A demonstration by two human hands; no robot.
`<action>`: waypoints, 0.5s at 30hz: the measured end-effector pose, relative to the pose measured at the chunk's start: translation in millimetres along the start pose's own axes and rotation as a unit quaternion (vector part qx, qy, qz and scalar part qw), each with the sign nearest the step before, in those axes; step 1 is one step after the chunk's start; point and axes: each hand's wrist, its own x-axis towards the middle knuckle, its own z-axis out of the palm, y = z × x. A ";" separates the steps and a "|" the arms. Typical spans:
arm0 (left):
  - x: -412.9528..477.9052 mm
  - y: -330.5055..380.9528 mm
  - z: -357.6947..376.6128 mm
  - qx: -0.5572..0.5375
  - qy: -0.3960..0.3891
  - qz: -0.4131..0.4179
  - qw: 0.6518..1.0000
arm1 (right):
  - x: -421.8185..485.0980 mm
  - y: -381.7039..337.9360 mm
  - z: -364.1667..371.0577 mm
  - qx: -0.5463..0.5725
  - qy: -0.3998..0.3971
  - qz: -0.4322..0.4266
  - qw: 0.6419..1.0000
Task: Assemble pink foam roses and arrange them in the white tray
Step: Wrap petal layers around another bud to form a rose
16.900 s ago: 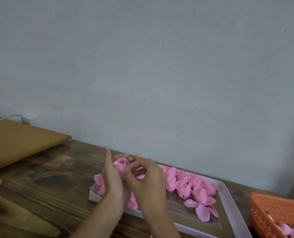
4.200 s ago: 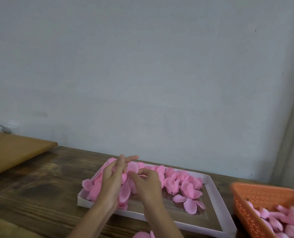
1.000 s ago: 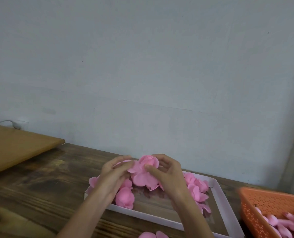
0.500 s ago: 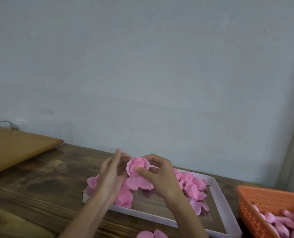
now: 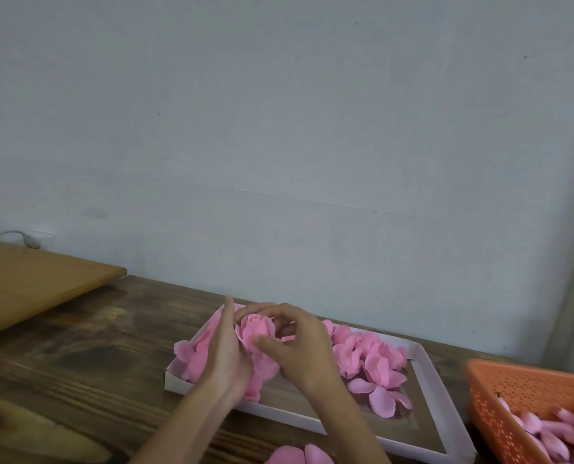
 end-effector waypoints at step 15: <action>6.0 3.3 -5.2 -0.110 0.133 -0.055 0.984 | -2.5 16.4 -0.9 -0.270 -0.020 -0.119 0.955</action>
